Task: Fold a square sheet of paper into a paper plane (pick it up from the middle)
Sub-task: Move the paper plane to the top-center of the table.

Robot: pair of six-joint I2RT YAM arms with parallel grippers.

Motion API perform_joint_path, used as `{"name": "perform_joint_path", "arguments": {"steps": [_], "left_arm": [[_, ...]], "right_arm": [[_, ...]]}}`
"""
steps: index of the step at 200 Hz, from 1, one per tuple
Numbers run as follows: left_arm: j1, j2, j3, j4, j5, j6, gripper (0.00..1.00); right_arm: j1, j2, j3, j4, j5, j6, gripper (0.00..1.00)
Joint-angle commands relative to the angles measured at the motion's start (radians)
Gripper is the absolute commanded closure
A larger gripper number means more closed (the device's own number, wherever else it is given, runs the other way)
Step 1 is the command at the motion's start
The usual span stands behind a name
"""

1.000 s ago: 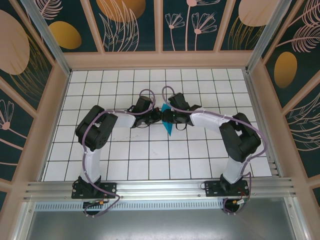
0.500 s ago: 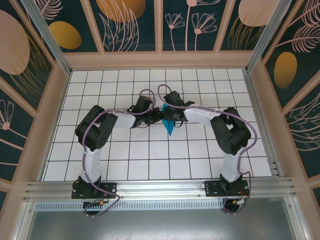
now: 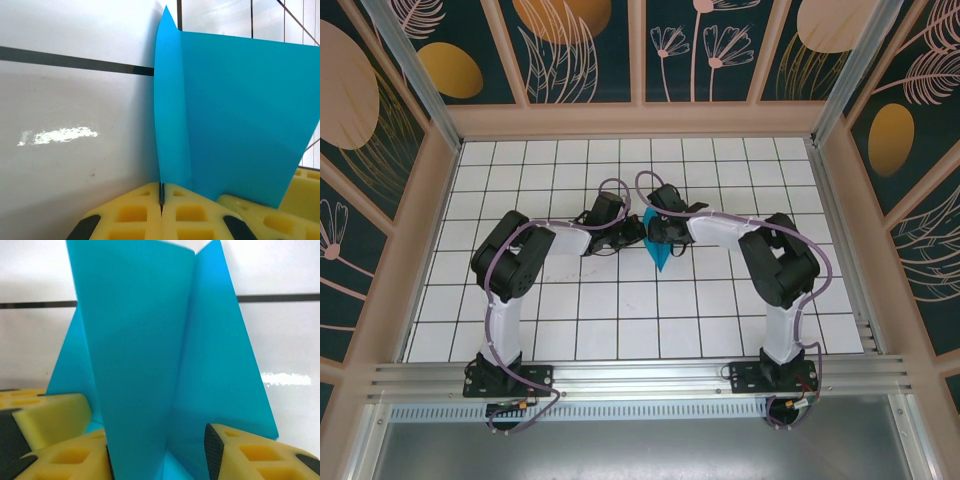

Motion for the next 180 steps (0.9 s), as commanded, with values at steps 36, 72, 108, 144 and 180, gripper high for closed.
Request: {"name": "perform_joint_path", "arguments": {"steps": [36,72,108,144,180], "left_arm": [[0.005,0.018,0.005,-0.023,-0.006,-0.008,0.98],[0.005,0.021,0.008,-0.024,-0.003,-0.008,0.98],[0.005,0.021,0.009,-0.025,-0.003,-0.007,0.98],[0.004,0.024,0.01,-0.027,-0.002,-0.008,0.98],[0.005,0.024,0.01,-0.027,-0.002,-0.007,0.98]], "right_arm": [[-0.021,-0.095,-0.067,0.019,-0.068,-0.003,0.47],[-0.042,-0.123,-0.097,0.05,-0.13,0.003,0.45],[-0.051,-0.118,-0.119,0.077,-0.215,0.008,0.44],[-0.074,-0.14,-0.155,0.12,-0.311,0.036,0.42],[-0.088,-0.177,-0.197,0.175,-0.398,0.052,0.42]]}}
